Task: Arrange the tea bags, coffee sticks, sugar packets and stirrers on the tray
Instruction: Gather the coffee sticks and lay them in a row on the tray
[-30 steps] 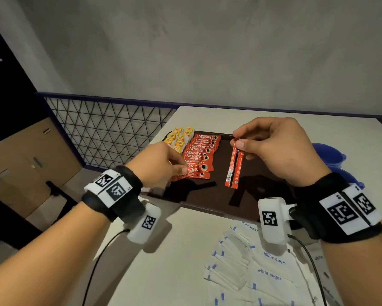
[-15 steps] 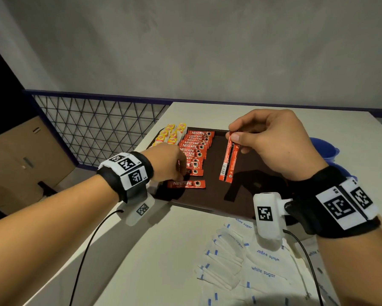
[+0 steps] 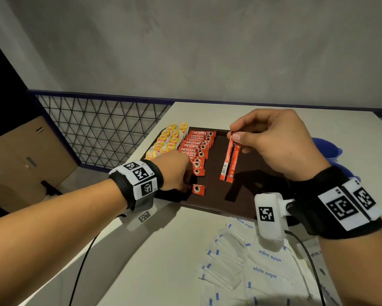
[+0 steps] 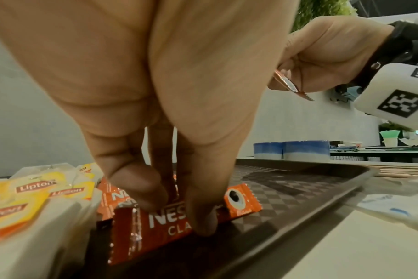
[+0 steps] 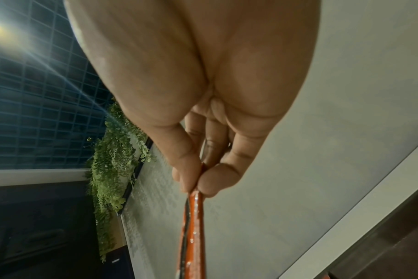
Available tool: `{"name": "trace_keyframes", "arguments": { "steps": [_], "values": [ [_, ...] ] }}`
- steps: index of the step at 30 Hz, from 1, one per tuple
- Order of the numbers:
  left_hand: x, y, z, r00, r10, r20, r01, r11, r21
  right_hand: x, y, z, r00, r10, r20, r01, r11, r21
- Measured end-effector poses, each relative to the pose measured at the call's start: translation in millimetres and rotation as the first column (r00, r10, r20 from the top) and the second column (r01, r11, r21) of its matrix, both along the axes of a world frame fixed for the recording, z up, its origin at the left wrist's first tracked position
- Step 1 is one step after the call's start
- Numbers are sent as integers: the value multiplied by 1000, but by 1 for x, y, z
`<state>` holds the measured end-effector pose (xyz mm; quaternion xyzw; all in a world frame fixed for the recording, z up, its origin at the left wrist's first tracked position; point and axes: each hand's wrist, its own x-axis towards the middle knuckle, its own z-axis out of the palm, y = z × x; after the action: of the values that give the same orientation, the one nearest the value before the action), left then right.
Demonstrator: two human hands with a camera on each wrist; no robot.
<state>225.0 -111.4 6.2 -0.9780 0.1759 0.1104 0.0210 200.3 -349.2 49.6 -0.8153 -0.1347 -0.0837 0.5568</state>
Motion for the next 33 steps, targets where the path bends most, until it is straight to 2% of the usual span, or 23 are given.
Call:
{"name": "trace_keyframes", "arguments": {
  "steps": [6, 14, 20, 22, 27, 30, 33],
  "values": [
    [13, 2, 10, 999, 28, 40, -26, 999, -29, -1, 0, 0, 1000, -1, -4, 1, 1000, -1],
    [24, -3, 10, 995, 64, 74, -67, 997, 29, -1, 1, 1, 1000, -5, 1, 5, 1000, -5],
    [21, -5, 12, 995, 56, 87, -58, 998, 16, 0, 1, 1, 1000, 2, -4, -2, 1000, 4],
    [20, -3, 14, 997, 40, 65, -40, 999, 4, 0, 1, 1, 1000, 5, -5, -5, 1000, 4],
    [12, -2, 17, 991, -48, -123, 48, 999, -4, 0, 1, 1, 1000, 4, -5, -4, 1000, 13],
    [8, -1, 12, 992, -79, -99, 83, 996, 38, -1, 2, 1, 1000, 13, -10, -13, 1000, 16],
    [9, 4, 9, 996, -34, -78, 36, 999, 32, -1, 3, 1, 1000, 18, -10, -18, 1000, 16]
  ]
}}
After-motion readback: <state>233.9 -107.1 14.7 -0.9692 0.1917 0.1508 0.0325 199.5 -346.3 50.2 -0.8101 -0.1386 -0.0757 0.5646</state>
